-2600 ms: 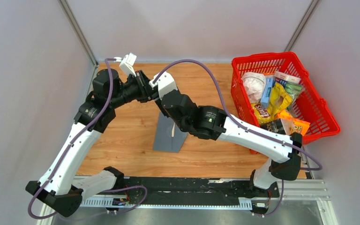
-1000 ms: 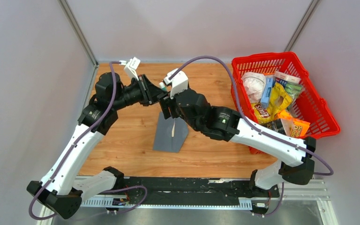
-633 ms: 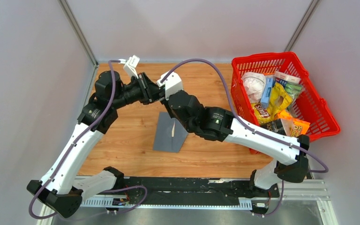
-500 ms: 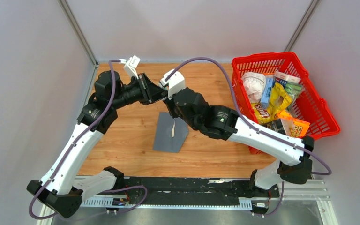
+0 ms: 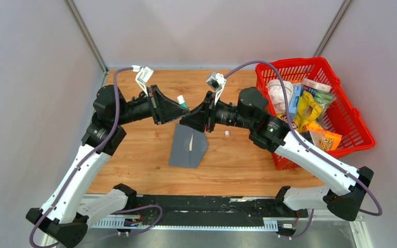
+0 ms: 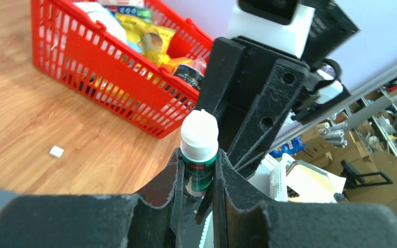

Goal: Place the letter into the envelope and seal it

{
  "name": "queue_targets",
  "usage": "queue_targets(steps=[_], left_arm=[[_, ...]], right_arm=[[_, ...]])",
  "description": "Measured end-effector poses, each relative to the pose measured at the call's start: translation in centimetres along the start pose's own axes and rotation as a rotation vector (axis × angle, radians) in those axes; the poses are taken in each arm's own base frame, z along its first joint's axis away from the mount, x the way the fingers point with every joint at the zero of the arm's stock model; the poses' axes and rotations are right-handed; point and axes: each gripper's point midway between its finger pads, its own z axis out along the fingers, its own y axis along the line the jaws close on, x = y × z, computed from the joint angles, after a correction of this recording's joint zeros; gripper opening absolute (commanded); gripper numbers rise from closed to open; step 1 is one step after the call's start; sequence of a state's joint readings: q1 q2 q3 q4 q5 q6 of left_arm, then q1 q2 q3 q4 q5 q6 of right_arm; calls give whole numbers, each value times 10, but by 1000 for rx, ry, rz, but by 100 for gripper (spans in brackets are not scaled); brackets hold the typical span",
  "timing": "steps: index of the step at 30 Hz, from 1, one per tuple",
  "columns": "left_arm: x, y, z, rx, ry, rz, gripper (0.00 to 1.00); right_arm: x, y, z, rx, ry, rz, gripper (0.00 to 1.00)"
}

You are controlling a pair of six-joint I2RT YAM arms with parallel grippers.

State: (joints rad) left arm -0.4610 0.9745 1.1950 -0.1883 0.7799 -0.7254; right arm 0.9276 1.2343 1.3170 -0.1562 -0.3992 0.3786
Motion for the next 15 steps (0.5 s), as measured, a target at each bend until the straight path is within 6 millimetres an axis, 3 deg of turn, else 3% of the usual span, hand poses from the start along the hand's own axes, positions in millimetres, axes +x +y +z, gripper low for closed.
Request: queue_targets(steps=[3,9,13,15], left_arm=[[-3,-13,-4,53,-12,41,0],[-4,-23,-8,86,-21,95,0],[-5,-1,-3,-11,-31,57,0],[-6,14,-1,-84,-38,20,0]], right_arm=[[-5,14,-1,-90,-11,23,29],[-1,29,-1,-152,16,40,64],[4,16,0,-39,35,25,66],[6,-1,0,75,24,7,64]])
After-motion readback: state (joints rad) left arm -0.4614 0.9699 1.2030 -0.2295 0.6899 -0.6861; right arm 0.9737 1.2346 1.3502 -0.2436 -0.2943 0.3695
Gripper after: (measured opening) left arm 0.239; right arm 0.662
